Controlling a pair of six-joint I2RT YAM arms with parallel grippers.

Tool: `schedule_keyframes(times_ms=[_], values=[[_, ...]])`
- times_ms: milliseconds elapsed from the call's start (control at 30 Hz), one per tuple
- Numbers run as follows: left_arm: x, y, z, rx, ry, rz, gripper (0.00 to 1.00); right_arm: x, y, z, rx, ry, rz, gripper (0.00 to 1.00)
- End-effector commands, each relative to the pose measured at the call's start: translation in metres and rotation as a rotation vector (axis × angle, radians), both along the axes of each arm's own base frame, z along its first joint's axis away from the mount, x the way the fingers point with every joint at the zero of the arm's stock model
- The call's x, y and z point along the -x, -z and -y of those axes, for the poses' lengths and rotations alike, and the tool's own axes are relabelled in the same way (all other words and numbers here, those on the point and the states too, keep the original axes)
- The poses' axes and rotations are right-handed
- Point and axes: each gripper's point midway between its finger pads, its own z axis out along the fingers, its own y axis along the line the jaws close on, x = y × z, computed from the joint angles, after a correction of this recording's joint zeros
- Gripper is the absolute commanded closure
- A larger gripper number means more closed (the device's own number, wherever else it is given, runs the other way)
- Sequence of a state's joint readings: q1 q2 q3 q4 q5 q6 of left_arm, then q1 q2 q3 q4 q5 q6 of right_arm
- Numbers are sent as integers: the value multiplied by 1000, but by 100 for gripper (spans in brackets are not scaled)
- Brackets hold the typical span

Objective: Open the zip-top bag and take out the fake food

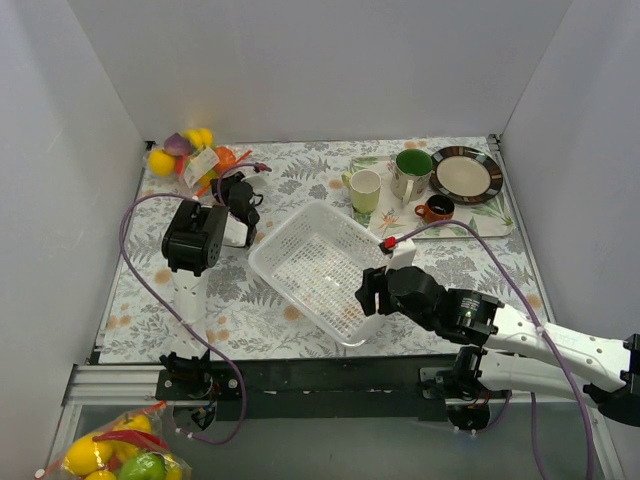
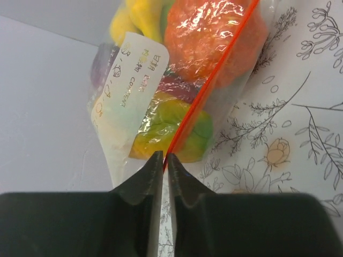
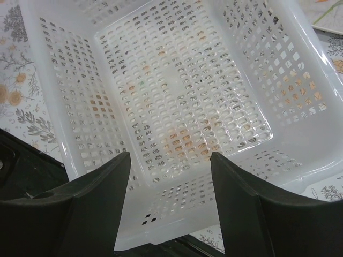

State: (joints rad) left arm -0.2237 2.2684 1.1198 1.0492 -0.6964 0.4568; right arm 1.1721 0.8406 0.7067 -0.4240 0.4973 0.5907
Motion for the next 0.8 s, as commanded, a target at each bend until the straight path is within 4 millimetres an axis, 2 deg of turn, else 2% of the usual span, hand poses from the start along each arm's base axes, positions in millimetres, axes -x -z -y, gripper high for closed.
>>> schedule_keyframes(times_ms=[0,100,200,233,267,300,333,367,400,433,467,500,533,567,600,633,700,733,767], values=[[-15,-21,-6,-30,-21,46,99,-6,-32,4,-50,33,52,30],[-18,-22,-12,-34,-40,48,100,-5,-36,9,-55,39,53,31],[-15,-37,-6,29,-28,55,100,-5,-34,14,-47,49,57,32],[-11,-29,-4,49,-22,-16,100,-5,-31,15,-43,54,57,32],[-9,-55,-1,92,-10,5,100,-5,-22,17,-17,55,50,32],[-9,-62,5,190,-3,25,100,-5,-16,19,4,60,45,32],[3,-46,7,216,-10,-108,100,-5,-7,20,32,64,34,32],[8,-71,18,283,46,-113,100,-5,4,21,54,68,22,32],[15,-70,27,389,50,-131,100,-6,9,20,61,73,17,32],[35,-61,30,405,49,-256,100,-6,15,20,74,80,9,32],[47,-63,33,432,54,-294,100,-7,25,20,105,90,-4,32],[60,-89,41,473,98,-280,100,-8,33,20,129,94,-10,32],[82,-81,41,503,85,-357,100,-10,40,15,139,94,-14,32],[94,-88,43,528,95,-370,100,-11,46,13,151,90,-14,32],[109,-115,47,568,141,-340,100,-12,53,11,161,86,-19,32],[129,-112,46,589,128,-395,100,-15,61,6,175,88,-22,32],[151,-126,48,625,150,-414,100,-23,69,6,208,101,-18,32],[172,-135,46,643,149,-435,100,-28,78,5,243,112,-25,32],[181,-142,46,654,158,-439,100,-35,80,6,245,133,-25,32]])
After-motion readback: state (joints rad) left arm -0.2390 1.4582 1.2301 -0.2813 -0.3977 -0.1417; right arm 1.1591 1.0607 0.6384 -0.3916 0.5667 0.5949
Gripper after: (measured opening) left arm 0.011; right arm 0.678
